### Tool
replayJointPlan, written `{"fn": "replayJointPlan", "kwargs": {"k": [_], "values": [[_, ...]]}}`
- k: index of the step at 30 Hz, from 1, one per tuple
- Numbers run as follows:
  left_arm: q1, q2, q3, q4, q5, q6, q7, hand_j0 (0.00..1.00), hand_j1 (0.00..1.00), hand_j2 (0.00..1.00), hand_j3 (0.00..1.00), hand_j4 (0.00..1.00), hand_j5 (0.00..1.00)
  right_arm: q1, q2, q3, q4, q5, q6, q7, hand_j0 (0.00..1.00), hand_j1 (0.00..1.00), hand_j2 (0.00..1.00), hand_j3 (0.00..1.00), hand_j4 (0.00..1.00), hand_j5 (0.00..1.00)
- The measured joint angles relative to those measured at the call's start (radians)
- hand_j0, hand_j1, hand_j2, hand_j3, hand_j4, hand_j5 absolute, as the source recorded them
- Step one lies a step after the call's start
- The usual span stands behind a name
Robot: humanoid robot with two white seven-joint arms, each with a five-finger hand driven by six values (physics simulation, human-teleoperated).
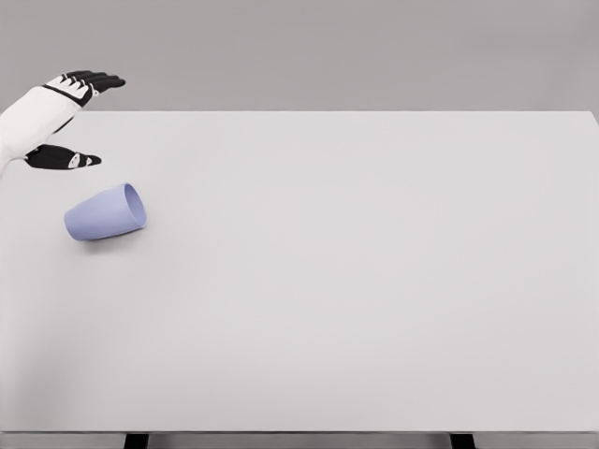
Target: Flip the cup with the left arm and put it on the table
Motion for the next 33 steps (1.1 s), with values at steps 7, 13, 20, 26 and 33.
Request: {"fn": "replayJointPlan", "kwargs": {"k": [7, 13, 20, 26, 33], "values": [[0.008, 0.000, 0.001, 0.000, -0.013, 0.000, 0.000, 1.00, 1.00, 1.00, 1.00, 1.00, 1.00, 0.002, 0.000, 0.000, 0.002, 0.001, 0.001, 0.001, 1.00, 1.00, 1.00, 1.00, 1.00, 1.00], [0.011, 0.000, -0.002, 0.001, -0.020, 0.000, 0.000, 1.00, 1.00, 1.00, 1.00, 1.00, 1.00, 0.002, 0.000, 0.000, 0.002, 0.001, 0.001, 0.001, 1.00, 1.00, 1.00, 1.00, 1.00, 1.00], [0.009, 0.001, -0.003, 0.001, -0.045, 0.000, -0.012, 1.00, 1.00, 1.00, 1.00, 1.00, 1.00, 0.002, 0.000, 0.000, 0.002, 0.000, 0.000, 0.001, 1.00, 1.00, 1.00, 1.00, 1.00, 1.00], [-0.008, 0.000, 0.004, 0.001, -0.068, 0.000, -0.031, 1.00, 1.00, 1.00, 1.00, 1.00, 1.00, 0.002, 0.000, 0.000, 0.002, 0.000, 0.000, 0.001, 1.00, 1.00, 1.00, 1.00, 1.00, 1.00], [-0.005, 0.027, 0.009, 0.002, -0.054, 0.000, -0.031, 1.00, 1.00, 1.00, 1.00, 1.00, 1.00, 0.002, 0.000, 0.000, 0.002, 0.001, 0.000, 0.001, 1.00, 1.00, 1.00, 1.00, 1.00, 1.00]]}}
